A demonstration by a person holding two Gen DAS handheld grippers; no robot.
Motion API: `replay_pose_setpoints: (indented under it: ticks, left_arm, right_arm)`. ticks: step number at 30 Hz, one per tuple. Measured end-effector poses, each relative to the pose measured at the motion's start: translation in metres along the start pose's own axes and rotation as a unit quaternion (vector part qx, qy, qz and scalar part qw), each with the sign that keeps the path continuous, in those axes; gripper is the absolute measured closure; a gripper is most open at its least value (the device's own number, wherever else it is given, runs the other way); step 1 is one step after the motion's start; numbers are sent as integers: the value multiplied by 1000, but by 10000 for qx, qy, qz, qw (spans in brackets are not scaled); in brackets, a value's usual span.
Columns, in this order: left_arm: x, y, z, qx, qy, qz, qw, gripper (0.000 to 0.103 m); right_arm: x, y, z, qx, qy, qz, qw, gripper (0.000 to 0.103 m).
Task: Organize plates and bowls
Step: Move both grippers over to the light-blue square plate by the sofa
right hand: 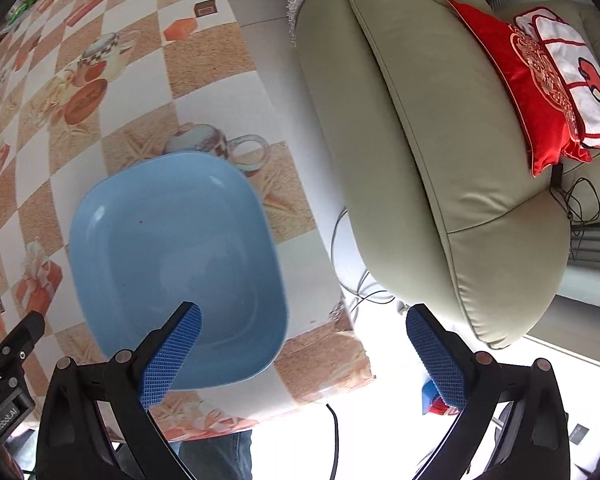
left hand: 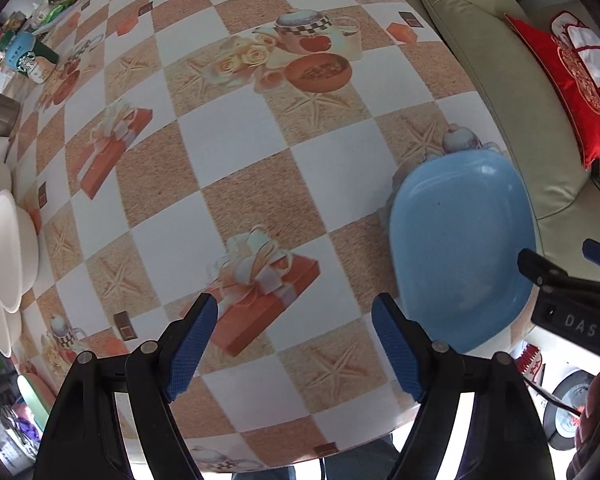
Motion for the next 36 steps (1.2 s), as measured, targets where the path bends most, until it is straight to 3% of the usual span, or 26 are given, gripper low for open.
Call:
replay_pose_setpoints:
  ticks: [10, 15, 24, 36]
  left_arm:
    - [21, 30, -33, 243, 26, 222, 9995, 20]
    - [23, 30, -35, 254, 15, 222, 9994, 20]
    - [18, 22, 2, 351, -136, 219, 9990, 20]
    - [-13, 16, 85, 296, -771, 314, 9961, 20]
  right_arm:
    - [8, 21, -2, -564, -629, -108, 9964, 0]
    - [7, 28, 17, -573, -926, -129, 9940, 0]
    - [-2, 31, 54, -390, -1220, -89, 9917, 0]
    - [-44, 19, 169, 56, -2146, -88, 9766, 0]
Point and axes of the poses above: each gripper's, at about its wrist camera, not at the fingertips, and y roughly the way its jaws point, z to its left, x to its top, the point moved 9 cm from there along y, roughly the way its jaws point, and after that the axes turned 9 degrees about z, right-handed, at the moved point
